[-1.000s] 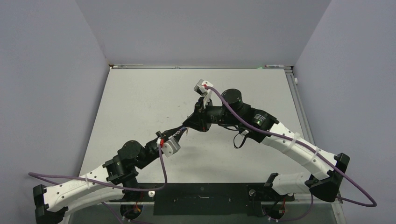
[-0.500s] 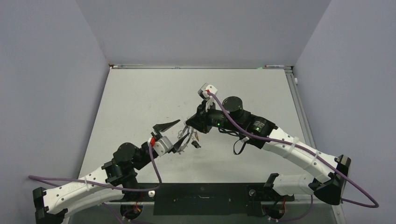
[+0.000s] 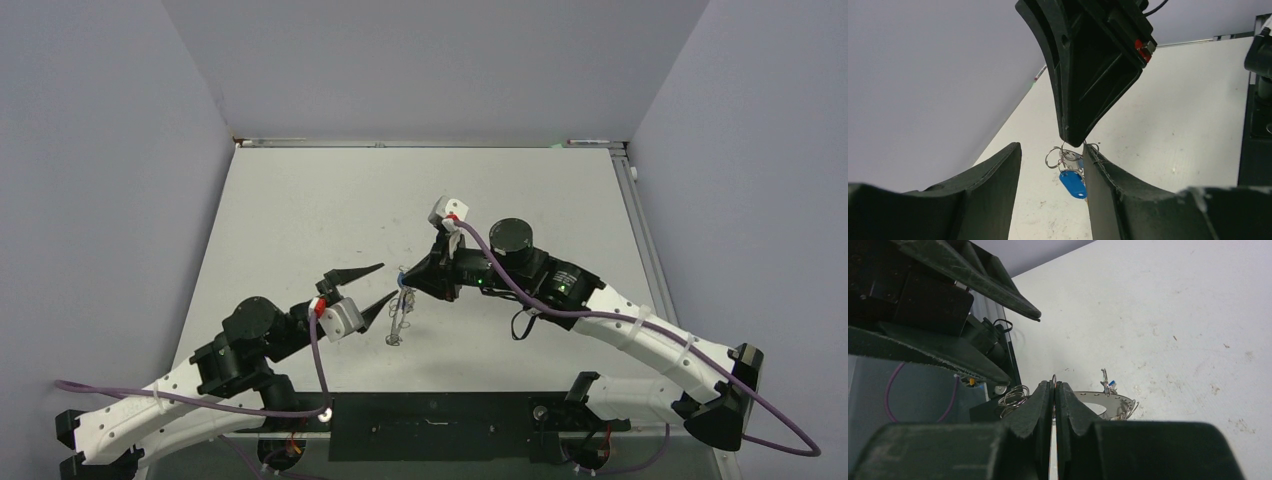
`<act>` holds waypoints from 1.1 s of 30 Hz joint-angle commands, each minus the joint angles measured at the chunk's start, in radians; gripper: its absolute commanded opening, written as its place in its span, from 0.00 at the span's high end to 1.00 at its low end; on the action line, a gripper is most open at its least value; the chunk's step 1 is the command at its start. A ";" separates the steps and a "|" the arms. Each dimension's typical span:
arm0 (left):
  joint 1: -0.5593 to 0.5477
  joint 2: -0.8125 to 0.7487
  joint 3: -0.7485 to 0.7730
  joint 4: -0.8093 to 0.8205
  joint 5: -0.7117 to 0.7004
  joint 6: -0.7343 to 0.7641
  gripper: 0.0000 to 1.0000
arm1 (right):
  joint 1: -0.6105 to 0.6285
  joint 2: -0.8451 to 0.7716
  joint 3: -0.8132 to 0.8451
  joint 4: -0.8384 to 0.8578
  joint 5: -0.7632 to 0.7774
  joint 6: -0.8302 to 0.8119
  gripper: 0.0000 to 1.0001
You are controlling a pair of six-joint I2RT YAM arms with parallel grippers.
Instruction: Put the keys on the keyring
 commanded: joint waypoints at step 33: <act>0.001 0.130 0.176 -0.190 0.245 0.074 1.00 | 0.015 -0.132 -0.096 0.261 -0.360 -0.109 0.95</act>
